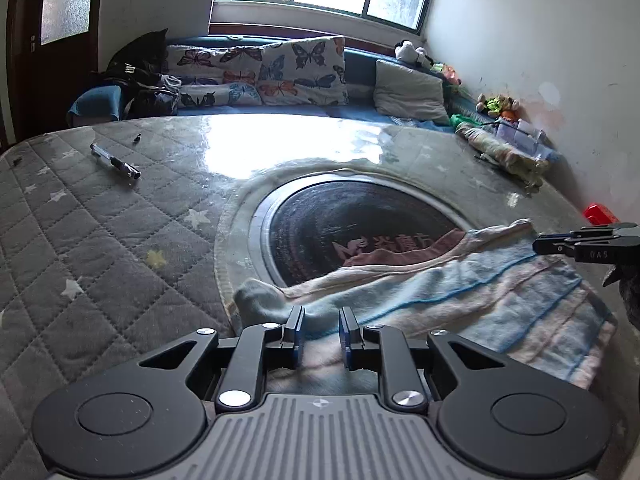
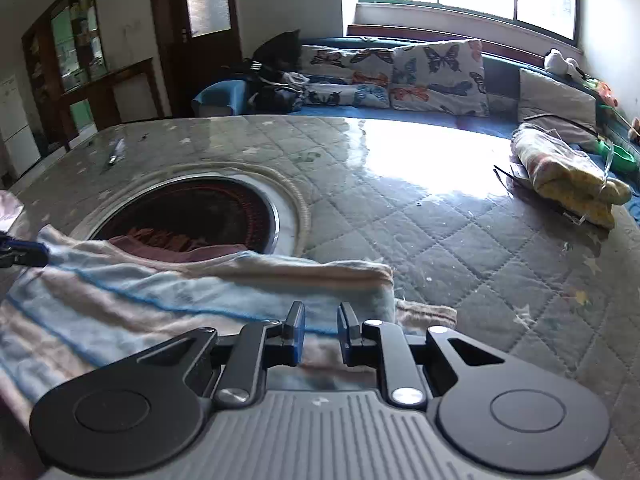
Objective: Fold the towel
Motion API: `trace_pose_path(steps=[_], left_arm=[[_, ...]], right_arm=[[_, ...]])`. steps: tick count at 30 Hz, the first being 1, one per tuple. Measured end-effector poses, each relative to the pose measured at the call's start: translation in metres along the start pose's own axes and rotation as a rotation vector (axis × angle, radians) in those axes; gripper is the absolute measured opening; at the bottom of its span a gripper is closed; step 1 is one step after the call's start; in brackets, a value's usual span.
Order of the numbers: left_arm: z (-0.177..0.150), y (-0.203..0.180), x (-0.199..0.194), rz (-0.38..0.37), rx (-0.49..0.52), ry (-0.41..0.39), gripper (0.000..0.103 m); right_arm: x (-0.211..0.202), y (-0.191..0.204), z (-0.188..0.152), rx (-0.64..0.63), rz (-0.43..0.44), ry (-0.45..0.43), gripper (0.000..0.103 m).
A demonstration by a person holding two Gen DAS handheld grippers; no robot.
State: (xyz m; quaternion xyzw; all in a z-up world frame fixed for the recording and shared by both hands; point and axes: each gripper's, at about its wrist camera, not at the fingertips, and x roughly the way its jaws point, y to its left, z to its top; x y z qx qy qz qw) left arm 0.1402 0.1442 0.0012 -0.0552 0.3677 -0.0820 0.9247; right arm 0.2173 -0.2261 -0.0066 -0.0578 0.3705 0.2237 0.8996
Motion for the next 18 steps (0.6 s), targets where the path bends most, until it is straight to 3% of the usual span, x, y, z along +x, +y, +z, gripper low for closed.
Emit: trace_pose_path(steps=[10, 18], left_arm=[[0.004, 0.012, 0.003, 0.057, -0.060, -0.045, 0.020], [0.002, 0.008, 0.013, 0.105, -0.001, -0.029, 0.018]], right_arm=[[0.014, -0.007, -0.001, 0.038, -0.021, -0.005, 0.019], [0.016, -0.003, 0.000, 0.005, -0.039, -0.012, 0.023]])
